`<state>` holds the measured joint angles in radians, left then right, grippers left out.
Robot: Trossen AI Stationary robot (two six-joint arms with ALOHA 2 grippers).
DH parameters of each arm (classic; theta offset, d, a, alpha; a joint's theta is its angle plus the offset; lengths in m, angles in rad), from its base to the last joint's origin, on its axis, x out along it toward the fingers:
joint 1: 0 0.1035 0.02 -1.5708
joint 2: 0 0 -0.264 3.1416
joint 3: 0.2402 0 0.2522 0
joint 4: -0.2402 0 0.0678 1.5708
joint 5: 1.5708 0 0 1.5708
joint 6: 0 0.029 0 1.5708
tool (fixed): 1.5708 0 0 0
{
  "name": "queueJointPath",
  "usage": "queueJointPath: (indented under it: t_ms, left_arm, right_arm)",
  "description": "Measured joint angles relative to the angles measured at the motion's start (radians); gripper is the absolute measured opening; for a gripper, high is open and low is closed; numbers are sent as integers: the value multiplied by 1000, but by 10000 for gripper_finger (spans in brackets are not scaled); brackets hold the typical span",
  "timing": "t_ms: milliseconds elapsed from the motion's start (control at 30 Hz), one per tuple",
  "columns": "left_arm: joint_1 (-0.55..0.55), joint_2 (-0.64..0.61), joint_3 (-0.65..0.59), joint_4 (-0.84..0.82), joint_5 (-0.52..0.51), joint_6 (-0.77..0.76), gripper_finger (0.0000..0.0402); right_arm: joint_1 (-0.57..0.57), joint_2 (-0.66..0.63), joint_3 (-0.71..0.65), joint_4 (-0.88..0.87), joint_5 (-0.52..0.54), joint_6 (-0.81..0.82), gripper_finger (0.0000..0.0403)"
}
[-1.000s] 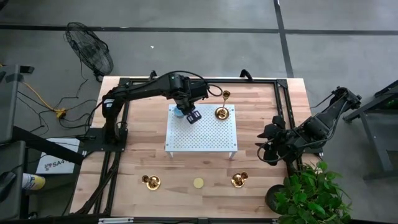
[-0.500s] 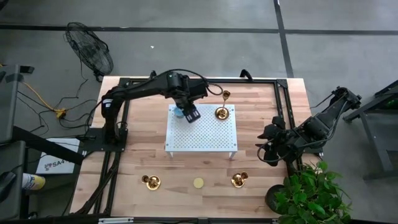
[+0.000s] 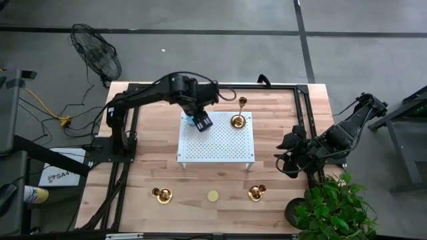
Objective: Pick & Place candle stick holders
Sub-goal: Put the yellow scented candle on the shelf
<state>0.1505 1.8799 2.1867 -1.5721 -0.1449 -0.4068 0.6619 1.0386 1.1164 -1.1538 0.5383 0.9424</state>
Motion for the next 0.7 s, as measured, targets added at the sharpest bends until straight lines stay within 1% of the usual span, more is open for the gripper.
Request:
queueJointPath:
  t_ms: [233,400,567,700]
  left_arm:
    - [-97,-16,-5,0,-25,-72,152]
    - [-200,-15,-6,1,-37,-166,152]
    - [-309,-14,-37,1,-118,-311,152]
    - [-370,-13,-93,2,-116,-452,152]
  right_arm:
    - [0,0,0,0,-22,0,154]
    - [0,0,0,0,-22,-4,154]
    - [0,0,0,0,-22,-8,154]
    - [0,0,0,0,-20,-8,153]
